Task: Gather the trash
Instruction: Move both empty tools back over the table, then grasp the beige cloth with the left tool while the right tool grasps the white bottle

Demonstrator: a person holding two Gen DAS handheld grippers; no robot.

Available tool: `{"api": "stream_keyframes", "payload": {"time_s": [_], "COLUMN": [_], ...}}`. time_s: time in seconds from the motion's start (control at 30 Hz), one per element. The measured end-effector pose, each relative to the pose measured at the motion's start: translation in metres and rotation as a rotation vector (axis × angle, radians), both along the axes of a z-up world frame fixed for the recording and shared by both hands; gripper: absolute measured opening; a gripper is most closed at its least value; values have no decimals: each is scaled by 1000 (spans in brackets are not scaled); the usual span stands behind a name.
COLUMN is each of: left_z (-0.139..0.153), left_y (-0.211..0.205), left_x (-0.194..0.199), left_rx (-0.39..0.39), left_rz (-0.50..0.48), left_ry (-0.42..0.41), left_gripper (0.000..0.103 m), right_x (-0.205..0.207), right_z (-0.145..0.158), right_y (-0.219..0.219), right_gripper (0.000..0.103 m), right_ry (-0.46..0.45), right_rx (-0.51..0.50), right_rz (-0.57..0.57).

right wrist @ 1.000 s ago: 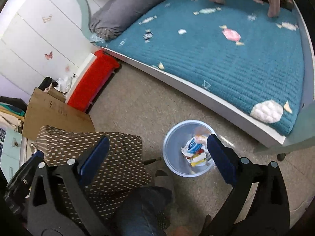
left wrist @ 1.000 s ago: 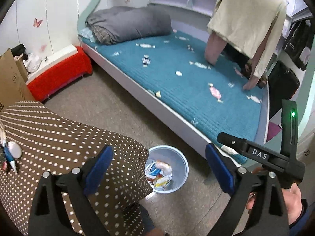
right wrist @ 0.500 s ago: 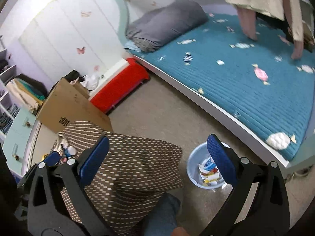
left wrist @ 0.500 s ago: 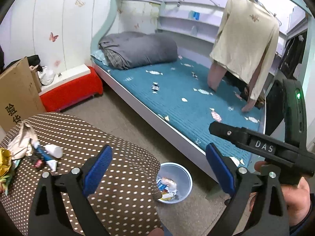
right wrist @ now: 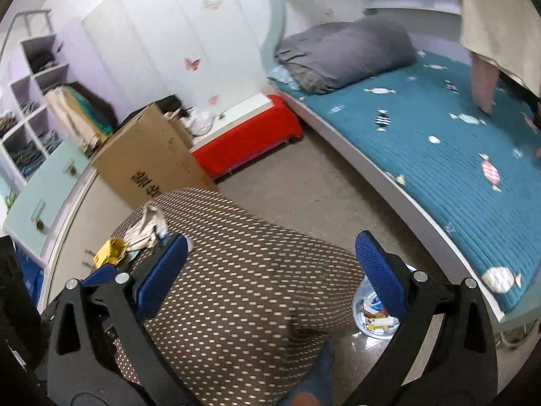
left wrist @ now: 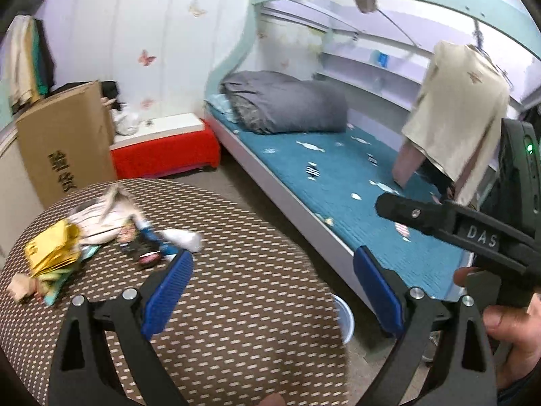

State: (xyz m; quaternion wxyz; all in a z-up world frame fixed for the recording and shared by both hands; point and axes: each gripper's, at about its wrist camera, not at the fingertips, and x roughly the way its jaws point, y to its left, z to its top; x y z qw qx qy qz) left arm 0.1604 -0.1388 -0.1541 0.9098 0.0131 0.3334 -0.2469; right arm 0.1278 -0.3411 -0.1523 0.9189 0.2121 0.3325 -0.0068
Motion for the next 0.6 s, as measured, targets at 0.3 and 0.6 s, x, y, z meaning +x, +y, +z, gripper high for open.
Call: {"api": "stream_keyframes", "payload": {"time_s": [0.3, 0.6], "left_z": [-11, -38], "left_y": [87, 143], "left_x": [11, 24], "left_rx": [-3, 23], "left_rz": [194, 310], "left_ry": [3, 49], "left_gripper": [94, 93], "right_x": [45, 96], "right_z": [-15, -56], "right_y": [66, 118], "right_gripper": [97, 97], "right_ry": [37, 120], "right_rx": [-54, -133], "right_rz": [150, 263]}}
